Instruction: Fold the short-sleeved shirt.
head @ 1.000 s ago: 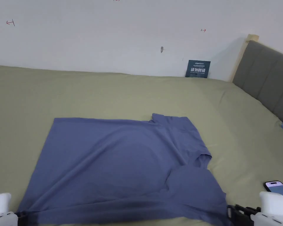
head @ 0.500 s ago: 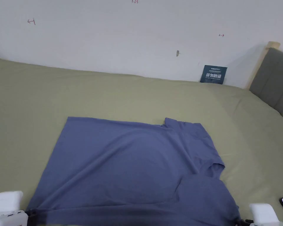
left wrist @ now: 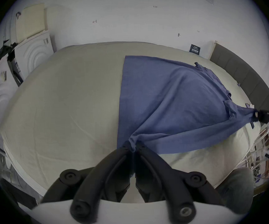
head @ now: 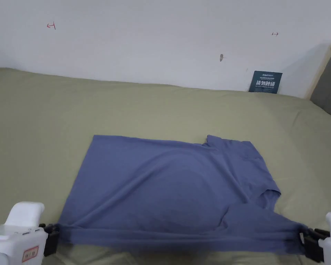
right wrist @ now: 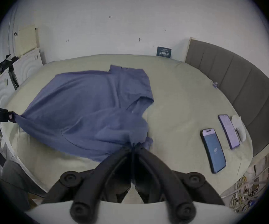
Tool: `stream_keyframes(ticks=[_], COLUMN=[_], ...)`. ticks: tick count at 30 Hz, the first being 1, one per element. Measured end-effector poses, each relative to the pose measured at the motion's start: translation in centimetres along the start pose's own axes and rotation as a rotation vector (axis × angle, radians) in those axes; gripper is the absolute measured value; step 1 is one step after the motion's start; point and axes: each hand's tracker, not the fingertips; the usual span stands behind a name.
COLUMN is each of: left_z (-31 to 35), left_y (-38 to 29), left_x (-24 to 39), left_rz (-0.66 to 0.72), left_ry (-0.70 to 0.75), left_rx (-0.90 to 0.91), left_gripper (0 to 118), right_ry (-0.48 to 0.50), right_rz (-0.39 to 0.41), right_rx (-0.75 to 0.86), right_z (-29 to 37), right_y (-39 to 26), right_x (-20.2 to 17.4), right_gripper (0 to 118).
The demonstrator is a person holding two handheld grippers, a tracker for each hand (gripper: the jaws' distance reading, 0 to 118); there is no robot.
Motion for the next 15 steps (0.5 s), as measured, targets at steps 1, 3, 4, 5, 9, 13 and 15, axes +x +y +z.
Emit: stream_keyframes(ticks=[1, 3, 4, 5, 9, 13, 15], left_z=[-0.1, -0.5, -1.0, -1.3, -2.8, -5.0, -6.4], left_y=[0.8, 2.7, 3.6, 4.6, 8.6, 11.7, 13.0], left_x=[-0.1, -0.4, -0.7, -0.9, -0.8, -0.4, -0.3], left_rz=[-0.008, -0.025, -0.033, -0.043, -0.053, -0.068, -0.071], left_ry=[-0.007, -0.030, -0.039, -0.046, -0.075, -0.079, -0.080], left_rx=[0.000, -0.028, -0.042, -0.045, -0.079, -0.122, -0.142], left_gripper=[3, 3, 3, 3, 3, 3, 3], right_ry=[0.003, 0.001, -0.001, -0.002, 0.003, 0.007, 0.005], right_rz=[0.001, 0.009, 0.017, 0.023, 0.031, 0.050, 0.047], right_rx=[0.006, 0.006, 0.001, -0.004, -0.047, -0.109, -0.125], right_z=[-0.4, -1.3, -1.9, -1.9, -4.9, -8.5, -10.2], right_y=[0.8, 2.3, 3.0, 3.8, 6.5, 8.8, 9.8], right_x=[0.3, 0.7, 0.8, 0.5, 1.0, 1.2, 1.1], right_gripper=[4, 4, 4, 4, 4, 4, 4])
